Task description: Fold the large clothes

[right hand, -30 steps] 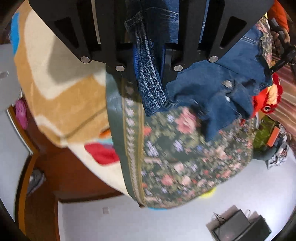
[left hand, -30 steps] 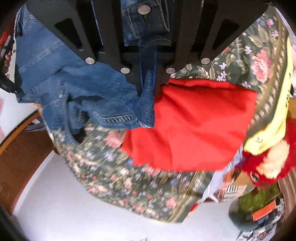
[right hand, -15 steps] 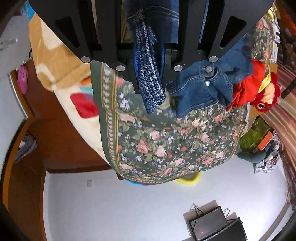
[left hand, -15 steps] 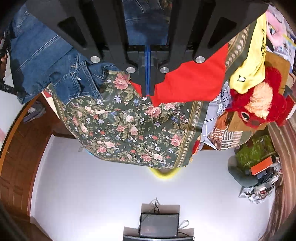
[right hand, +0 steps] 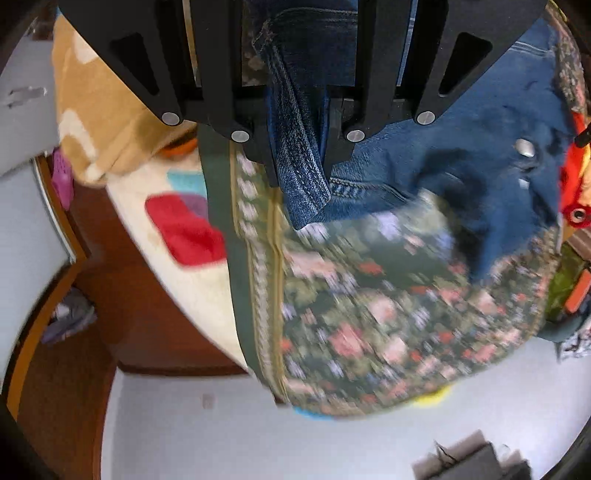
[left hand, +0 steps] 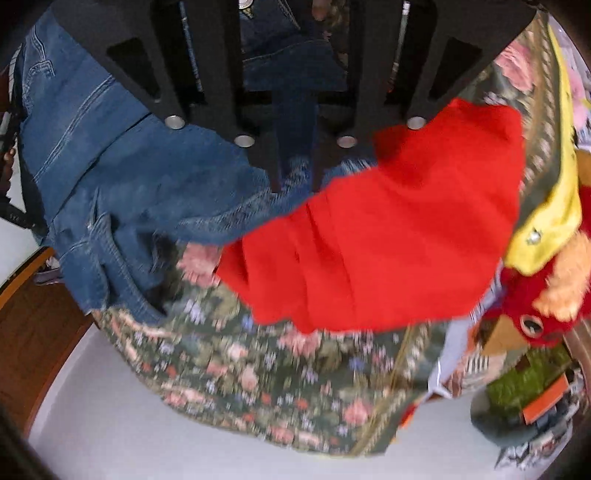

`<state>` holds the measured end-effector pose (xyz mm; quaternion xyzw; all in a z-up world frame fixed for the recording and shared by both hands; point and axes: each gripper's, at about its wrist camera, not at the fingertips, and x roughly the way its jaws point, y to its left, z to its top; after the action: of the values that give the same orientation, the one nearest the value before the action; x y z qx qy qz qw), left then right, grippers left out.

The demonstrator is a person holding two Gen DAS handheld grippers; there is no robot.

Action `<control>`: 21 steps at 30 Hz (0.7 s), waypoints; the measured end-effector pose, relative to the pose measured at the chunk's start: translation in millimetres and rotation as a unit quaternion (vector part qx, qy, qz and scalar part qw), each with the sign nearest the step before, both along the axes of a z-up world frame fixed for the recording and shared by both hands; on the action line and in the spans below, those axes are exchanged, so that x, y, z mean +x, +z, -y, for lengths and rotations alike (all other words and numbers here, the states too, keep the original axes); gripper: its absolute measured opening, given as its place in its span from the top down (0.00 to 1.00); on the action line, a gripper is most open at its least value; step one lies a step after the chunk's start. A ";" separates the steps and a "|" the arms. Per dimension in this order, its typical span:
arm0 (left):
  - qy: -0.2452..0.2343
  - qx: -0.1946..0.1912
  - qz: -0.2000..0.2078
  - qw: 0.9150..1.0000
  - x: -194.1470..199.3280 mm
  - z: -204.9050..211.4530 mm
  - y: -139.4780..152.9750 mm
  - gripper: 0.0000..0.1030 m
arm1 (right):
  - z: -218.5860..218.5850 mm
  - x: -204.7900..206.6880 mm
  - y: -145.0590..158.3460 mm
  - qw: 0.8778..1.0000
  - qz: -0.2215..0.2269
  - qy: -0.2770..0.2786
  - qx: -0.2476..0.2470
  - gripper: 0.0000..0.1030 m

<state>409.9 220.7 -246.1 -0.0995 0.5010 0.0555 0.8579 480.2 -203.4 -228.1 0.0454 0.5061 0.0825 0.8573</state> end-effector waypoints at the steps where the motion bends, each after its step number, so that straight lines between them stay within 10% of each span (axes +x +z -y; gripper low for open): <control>1: -0.001 -0.003 -0.003 1.000 -0.1 0.7 -3.9 0.79 | 0.1 -1.5 -5.4 1.000 -0.004 0.004 -0.003 0.83; 11: -0.014 0.051 0.017 0.998 -16.5 31.7 27.6 0.50 | -0.2 -47.2 47.6 0.995 0.024 0.041 -0.086 0.74; 21: -0.033 0.066 0.088 0.993 -83.2 70.3 104.6 0.32 | 14.9 -136.9 133.3 0.989 0.102 0.071 -0.075 0.18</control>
<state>326.7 150.4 -141.5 -0.0310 0.4214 0.0513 0.9049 343.3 -218.3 -94.7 -0.0640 0.4226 0.1089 0.8975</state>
